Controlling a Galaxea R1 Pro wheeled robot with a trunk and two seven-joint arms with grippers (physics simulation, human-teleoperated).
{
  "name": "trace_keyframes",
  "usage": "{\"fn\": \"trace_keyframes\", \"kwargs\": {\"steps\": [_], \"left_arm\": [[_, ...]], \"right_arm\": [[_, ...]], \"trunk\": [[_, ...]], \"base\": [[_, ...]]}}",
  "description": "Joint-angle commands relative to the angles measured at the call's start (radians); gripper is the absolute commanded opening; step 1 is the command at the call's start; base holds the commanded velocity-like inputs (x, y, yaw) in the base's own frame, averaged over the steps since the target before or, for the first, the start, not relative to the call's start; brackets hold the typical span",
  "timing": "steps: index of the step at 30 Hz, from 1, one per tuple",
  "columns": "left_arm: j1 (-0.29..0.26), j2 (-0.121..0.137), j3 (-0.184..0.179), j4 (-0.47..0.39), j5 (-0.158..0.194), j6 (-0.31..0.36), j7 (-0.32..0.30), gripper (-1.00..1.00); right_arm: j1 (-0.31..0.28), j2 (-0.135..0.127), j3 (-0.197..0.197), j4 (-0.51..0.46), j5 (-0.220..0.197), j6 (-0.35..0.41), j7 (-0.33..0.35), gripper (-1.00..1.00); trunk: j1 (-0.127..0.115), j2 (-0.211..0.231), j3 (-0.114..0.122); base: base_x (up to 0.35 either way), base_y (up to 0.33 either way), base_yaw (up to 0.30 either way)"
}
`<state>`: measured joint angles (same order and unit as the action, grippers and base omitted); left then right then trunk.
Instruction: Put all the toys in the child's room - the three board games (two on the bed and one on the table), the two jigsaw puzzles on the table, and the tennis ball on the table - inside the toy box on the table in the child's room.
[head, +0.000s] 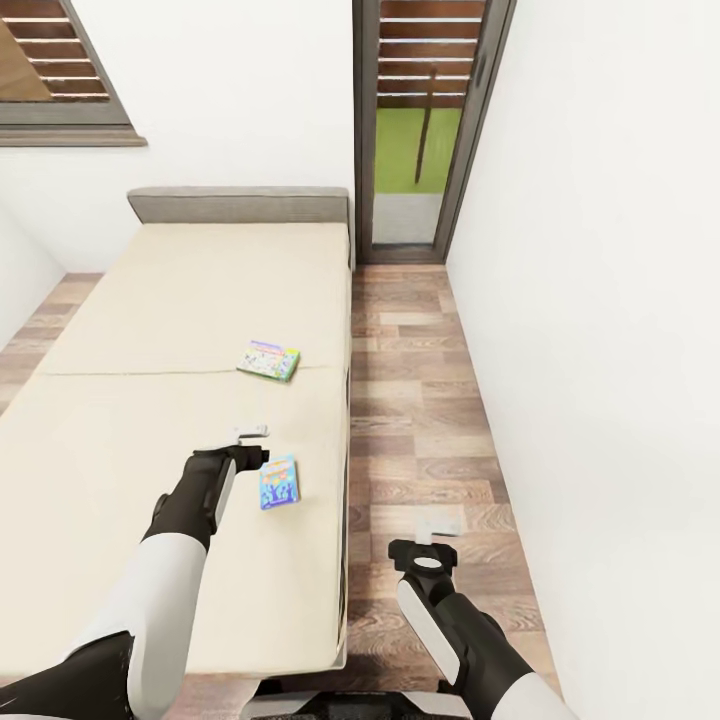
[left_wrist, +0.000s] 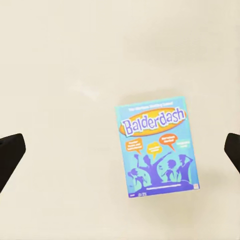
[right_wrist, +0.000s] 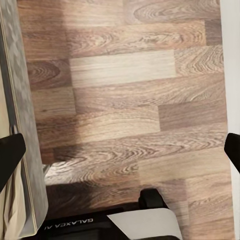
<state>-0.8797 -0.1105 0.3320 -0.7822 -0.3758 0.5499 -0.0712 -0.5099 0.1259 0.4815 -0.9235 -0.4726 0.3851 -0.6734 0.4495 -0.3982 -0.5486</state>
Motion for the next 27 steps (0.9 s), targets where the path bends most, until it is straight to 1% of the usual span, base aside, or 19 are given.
{"fn": "trace_keyframes", "kwargs": {"steps": [1, 16, 20, 21, 24, 26, 27], "left_arm": [[-0.001, -0.001, 0.005, -0.003, -0.009, 0.004, -0.007, 1.0], [-0.001, -0.001, 0.004, -0.009, -0.008, 0.004, -0.007, 1.0], [-0.024, -0.013, 0.004, -0.013, -0.006, 0.01, -0.005, 1.0], [-0.042, -0.02, 0.004, -0.014, -0.006, 0.021, -0.004, 1.0], [-0.071, -0.026, 0.004, -0.015, -0.005, 0.056, -0.004, 1.0], [-0.093, -0.027, 0.005, -0.015, -0.003, 0.09, -0.003, 1.0], [-0.116, -0.028, 0.005, -0.015, -0.002, 0.123, -0.003, 1.0]], "right_arm": [[-0.001, 0.0, 0.003, -0.001, -0.006, 0.005, -0.008, 1.0], [-0.001, -0.002, 0.005, -0.007, -0.003, 0.005, -0.008, 1.0], [-0.001, -0.002, 0.005, -0.009, -0.003, 0.006, -0.008, 1.0], [-0.001, -0.002, 0.005, -0.01, -0.003, 0.006, -0.008, 1.0], [-0.001, 0.0, 0.005, -0.011, -0.003, 0.006, -0.008, 1.0], [-0.001, 0.001, 0.005, -0.012, -0.003, 0.006, -0.008, 1.0], [-0.001, 0.003, 0.005, -0.012, -0.003, 0.006, -0.009, 1.0]], "trunk": [[0.0, -0.002, -0.003], [0.0, -0.002, -0.028], [0.0, -0.002, -0.034], [0.0, -0.002, -0.036], [0.0, -0.002, -0.041], [0.0, -0.002, -0.044], [0.0, -0.002, -0.046]], "base": [[0.0, 0.0, 0.0], [0.0, 0.0, 0.0], [0.0, 0.0, 0.0], [0.0, 0.0, 0.0], [0.0, 0.0, 0.0], [0.0, 0.0, 0.0], [0.0, 0.0, 0.0]]}}
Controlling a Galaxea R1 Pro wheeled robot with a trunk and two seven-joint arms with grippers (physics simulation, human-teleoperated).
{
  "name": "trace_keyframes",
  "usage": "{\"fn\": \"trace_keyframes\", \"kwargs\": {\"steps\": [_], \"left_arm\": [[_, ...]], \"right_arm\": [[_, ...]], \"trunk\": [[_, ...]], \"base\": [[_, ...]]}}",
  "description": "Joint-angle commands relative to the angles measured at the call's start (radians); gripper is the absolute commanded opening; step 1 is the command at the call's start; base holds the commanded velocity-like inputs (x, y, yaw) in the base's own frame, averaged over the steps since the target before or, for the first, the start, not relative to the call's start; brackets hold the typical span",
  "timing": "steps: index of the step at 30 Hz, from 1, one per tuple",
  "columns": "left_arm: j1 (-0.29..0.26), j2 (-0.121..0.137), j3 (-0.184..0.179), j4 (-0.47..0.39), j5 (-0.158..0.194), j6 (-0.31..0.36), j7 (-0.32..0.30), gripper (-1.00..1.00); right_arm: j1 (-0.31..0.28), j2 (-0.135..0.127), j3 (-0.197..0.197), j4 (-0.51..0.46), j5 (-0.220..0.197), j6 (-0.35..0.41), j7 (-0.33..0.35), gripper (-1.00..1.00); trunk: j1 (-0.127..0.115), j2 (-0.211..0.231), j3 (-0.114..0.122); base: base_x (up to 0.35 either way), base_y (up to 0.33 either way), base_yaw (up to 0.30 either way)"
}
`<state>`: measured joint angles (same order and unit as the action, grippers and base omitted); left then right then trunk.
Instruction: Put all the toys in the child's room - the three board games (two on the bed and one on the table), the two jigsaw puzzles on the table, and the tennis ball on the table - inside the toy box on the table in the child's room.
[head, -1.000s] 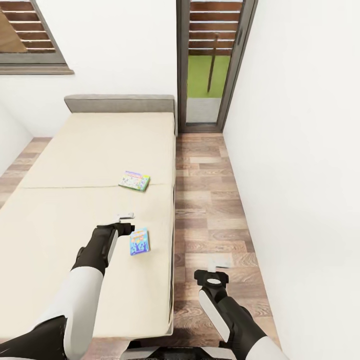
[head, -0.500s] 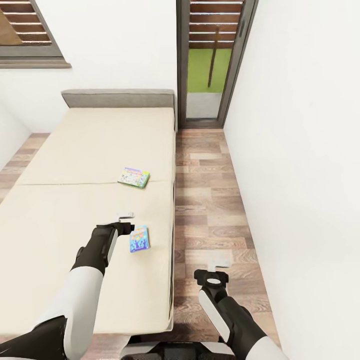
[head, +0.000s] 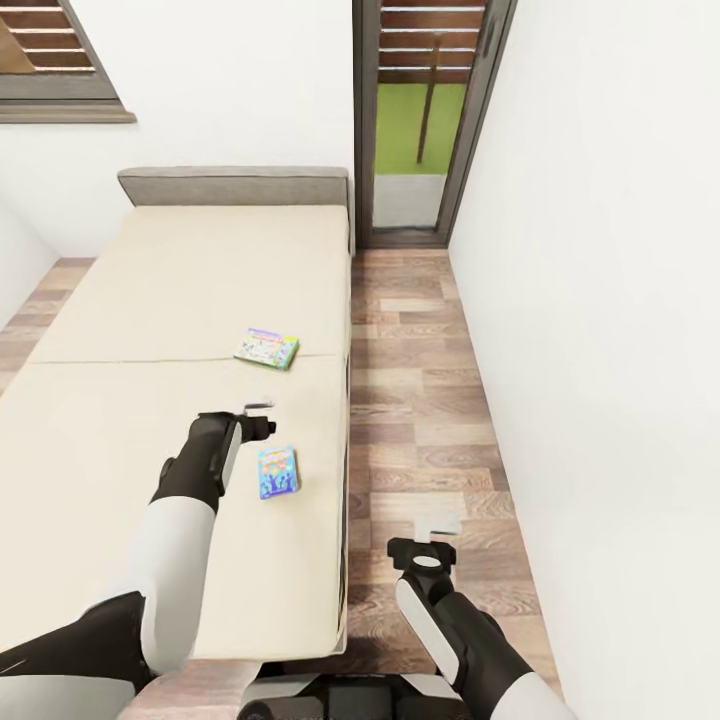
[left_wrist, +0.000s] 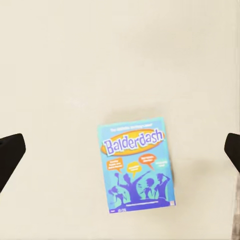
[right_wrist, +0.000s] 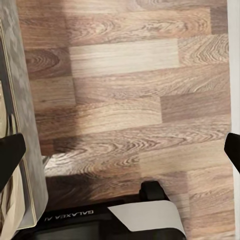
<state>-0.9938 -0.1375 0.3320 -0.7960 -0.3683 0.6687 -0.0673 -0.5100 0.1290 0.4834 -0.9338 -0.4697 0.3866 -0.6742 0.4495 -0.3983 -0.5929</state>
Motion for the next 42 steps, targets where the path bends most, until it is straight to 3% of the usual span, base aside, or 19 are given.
{"fn": "trace_keyframes", "kwargs": {"steps": [1, 7, 13, 35, 42], "left_arm": [[-0.013, -0.002, 0.005, -0.001, -0.009, 0.019, -0.007, 1.0], [-0.103, -0.007, 0.007, 0.001, -0.008, 0.079, -0.005, 1.0], [-0.158, -0.004, 0.009, 0.022, -0.01, 0.095, -0.004, 1.0], [-0.177, 0.001, 0.01, 0.04, -0.012, 0.1, -0.003, 1.0], [-0.177, 0.001, 0.01, 0.04, -0.012, 0.1, -0.003, 1.0]], "right_arm": [[-0.001, 0.0, 0.003, -0.002, -0.006, 0.005, -0.008, 1.0], [-0.001, -0.003, 0.001, -0.002, -0.006, 0.005, -0.009, 1.0], [-0.001, -0.005, 0.0, -0.002, -0.006, 0.005, -0.01, 1.0], [-0.002, -0.006, -0.009, -0.008, -0.007, 0.057, -0.014, 1.0], [-0.001, -0.008, -0.013, -0.147, -0.016, 0.141, -0.015, 1.0]], "trunk": [[0.0, -0.002, -0.003], [0.0, -0.002, -0.013], [0.0, -0.002, -0.023], [0.0, -0.002, -0.059], [0.0, -0.002, -0.071]], "base": [[0.0, 0.0, 0.0], [0.0, 0.0, 0.0], [0.0, 0.0, 0.0], [0.0, 0.0, 0.0], [0.0, 0.0, 0.047]]}}
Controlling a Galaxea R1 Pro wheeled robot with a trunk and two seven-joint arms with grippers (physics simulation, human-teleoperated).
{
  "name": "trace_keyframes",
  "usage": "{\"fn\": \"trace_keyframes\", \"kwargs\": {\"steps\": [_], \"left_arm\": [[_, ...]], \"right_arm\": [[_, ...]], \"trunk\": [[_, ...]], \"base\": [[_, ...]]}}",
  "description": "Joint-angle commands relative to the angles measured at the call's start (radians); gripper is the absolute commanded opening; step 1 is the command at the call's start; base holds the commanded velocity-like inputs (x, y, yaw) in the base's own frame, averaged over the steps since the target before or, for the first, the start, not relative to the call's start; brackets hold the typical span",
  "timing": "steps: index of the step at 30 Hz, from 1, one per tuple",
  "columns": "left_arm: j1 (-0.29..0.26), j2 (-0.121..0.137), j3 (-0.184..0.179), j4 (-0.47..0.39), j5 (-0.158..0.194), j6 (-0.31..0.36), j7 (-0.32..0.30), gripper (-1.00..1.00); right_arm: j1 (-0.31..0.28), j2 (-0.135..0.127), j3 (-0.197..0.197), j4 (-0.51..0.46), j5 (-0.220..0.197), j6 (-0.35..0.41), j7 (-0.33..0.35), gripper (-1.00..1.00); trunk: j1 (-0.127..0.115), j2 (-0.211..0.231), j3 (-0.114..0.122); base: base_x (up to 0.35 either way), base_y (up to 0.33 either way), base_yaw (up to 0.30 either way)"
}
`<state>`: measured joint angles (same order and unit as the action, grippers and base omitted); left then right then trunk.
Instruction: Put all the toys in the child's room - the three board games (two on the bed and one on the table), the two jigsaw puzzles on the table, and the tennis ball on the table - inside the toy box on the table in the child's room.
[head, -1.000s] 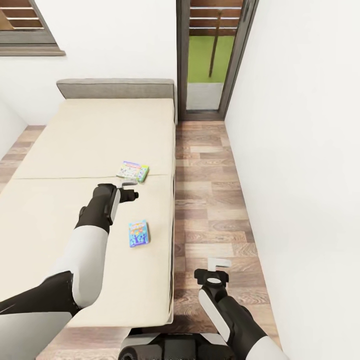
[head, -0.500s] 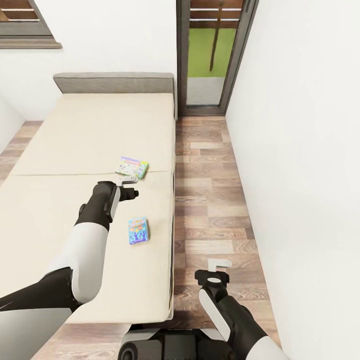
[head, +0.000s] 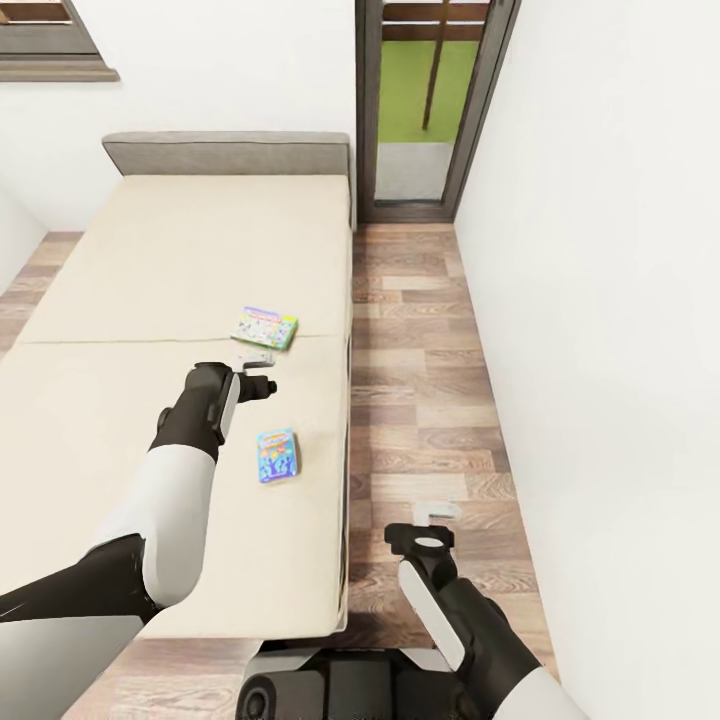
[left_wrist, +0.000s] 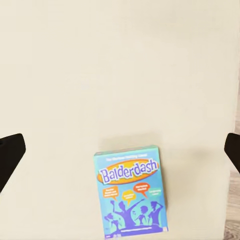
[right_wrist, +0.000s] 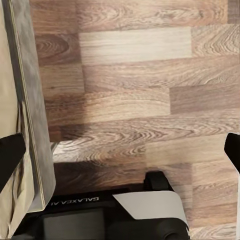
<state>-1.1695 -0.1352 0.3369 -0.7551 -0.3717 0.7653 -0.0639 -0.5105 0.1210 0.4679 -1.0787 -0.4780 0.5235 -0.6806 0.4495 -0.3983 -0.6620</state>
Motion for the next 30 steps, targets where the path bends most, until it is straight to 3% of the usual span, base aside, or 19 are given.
{"fn": "trace_keyframes", "kwargs": {"steps": [1, 7, 13, 14, 18, 22, 30], "left_arm": [[-0.001, -0.001, 0.005, -0.001, -0.009, 0.003, -0.007, 1.0], [-0.001, -0.001, 0.005, -0.001, -0.01, 0.003, -0.007, 1.0], [-0.001, -0.001, 0.005, 0.0, -0.01, 0.003, -0.007, 1.0], [-0.001, -0.001, 0.005, 0.0, -0.011, 0.003, -0.007, 1.0], [-0.001, -0.001, 0.006, 0.0, -0.01, 0.003, -0.007, 1.0], [-0.001, -0.002, 0.007, 0.0, -0.01, 0.003, -0.007, 1.0], [-0.001, -0.005, 0.005, 0.0, -0.012, 0.002, -0.007, 1.0]], "right_arm": [[-0.001, -0.001, 0.0, -0.045, -0.008, 0.031, -0.01, 1.0], [0.0, -0.001, -0.037, -0.188, -0.01, 0.166, -0.011, 1.0], [0.0, 0.002, -0.146, -0.265, -0.011, 0.288, -0.01, 1.0], [-0.001, 0.005, -0.178, -0.274, -0.011, 0.319, -0.01, 1.0], [-0.001, 0.01, -0.234, -0.283, -0.013, 0.374, -0.007, 1.0], [-0.002, 0.013, -0.259, -0.287, -0.012, 0.401, -0.007, 1.0], [-0.002, 0.01, -0.265, -0.288, -0.013, 0.408, -0.008, 1.0]], "trunk": [[0.001, -0.002, -0.003], [0.001, -0.002, -0.013], [0.001, -0.002, -0.023], [0.001, -0.002, -0.024], [0.001, -0.002, -0.031], [0.001, -0.002, -0.038], [0.001, -0.002, -0.051]], "base": [[0.0, 0.0, 0.065], [0.0, 0.0, 0.068], [0.0, 0.0, 0.069], [0.0, 0.0, 0.055], [0.0, 0.0, 0.031], [0.0, 0.0, 0.008], [0.0, 0.0, 0.001]]}}
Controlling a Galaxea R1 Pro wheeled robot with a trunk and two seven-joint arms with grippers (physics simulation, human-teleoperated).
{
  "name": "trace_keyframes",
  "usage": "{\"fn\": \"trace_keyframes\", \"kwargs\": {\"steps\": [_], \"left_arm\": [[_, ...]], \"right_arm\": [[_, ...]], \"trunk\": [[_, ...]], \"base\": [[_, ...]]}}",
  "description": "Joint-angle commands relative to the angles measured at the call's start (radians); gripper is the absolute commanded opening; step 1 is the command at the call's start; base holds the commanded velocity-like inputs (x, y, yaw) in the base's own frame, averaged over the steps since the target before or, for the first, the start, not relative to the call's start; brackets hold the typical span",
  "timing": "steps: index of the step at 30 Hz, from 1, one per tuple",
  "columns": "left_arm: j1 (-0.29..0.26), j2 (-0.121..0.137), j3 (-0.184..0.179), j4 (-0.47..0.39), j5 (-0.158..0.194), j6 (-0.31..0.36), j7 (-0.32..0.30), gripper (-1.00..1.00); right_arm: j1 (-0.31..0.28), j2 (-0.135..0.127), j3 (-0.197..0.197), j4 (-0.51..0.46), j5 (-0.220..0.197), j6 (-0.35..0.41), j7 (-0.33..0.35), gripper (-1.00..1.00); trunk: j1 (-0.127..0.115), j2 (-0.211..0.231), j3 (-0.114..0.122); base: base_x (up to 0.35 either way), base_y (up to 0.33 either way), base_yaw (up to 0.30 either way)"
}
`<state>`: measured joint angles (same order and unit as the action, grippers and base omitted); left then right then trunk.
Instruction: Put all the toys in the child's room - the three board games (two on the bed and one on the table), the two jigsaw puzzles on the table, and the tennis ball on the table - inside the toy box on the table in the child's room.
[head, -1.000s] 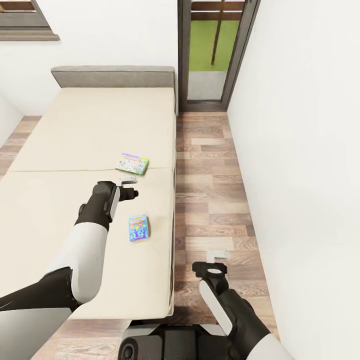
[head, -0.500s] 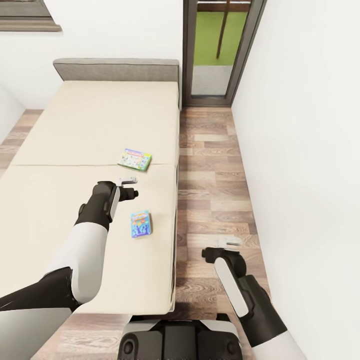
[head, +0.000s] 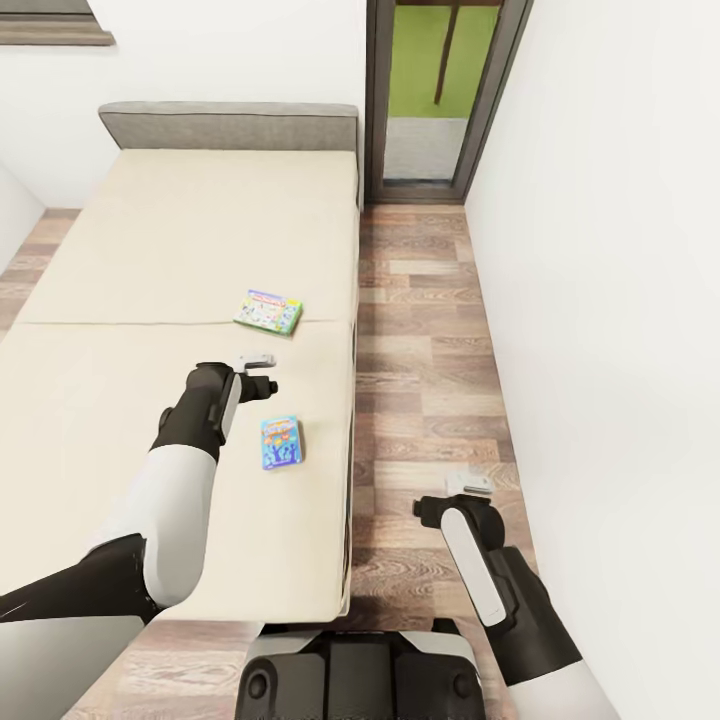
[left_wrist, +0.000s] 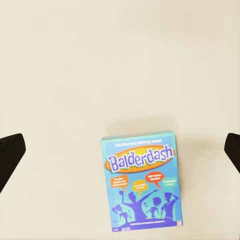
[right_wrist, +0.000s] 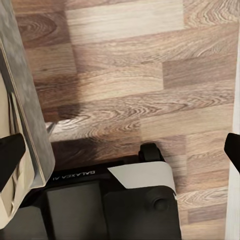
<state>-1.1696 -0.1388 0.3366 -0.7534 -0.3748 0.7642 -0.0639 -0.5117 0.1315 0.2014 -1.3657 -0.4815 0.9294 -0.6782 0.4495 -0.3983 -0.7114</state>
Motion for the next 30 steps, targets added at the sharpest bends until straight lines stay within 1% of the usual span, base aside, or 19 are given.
{"fn": "trace_keyframes", "kwargs": {"steps": [1, 5, 10, 15, 30], "left_arm": [[-0.001, -0.002, 0.005, -0.001, -0.009, 0.003, -0.007, 1.0], [-0.001, -0.006, 0.003, -0.001, -0.007, 0.002, -0.007, 1.0], [-0.001, -0.006, 0.003, -0.001, -0.007, 0.0, -0.006, 1.0], [-0.001, -0.006, 0.002, -0.001, -0.006, -0.002, -0.006, 1.0], [-0.001, -0.001, 0.006, -0.001, -0.006, -0.007, -0.007, 1.0]], "right_arm": [[-0.001, -0.001, 0.0, -0.001, -0.01, 0.003, -0.01, 1.0], [-0.001, -0.006, -0.001, -0.001, -0.012, 0.002, -0.006, 1.0], [-0.001, -0.008, -0.002, 0.0, -0.013, 0.002, -0.003, 1.0], [-0.001, -0.008, 0.009, -0.002, -0.011, -0.001, -0.004, 1.0], [-0.002, 0.003, 0.018, 0.003, -0.007, 0.001, -0.005, 1.0]], "trunk": [[0.001, -0.002, -0.003], [0.001, -0.002, -0.009], [0.001, -0.002, -0.015], [0.001, -0.002, -0.023], [0.001, -0.002, -0.047]], "base": [[0.0, 0.0, -0.007], [0.0, 0.0, -0.088], [0.0, 0.0, -0.176], [0.0, 0.0, -0.129], [0.0, 0.0, -0.007]]}}
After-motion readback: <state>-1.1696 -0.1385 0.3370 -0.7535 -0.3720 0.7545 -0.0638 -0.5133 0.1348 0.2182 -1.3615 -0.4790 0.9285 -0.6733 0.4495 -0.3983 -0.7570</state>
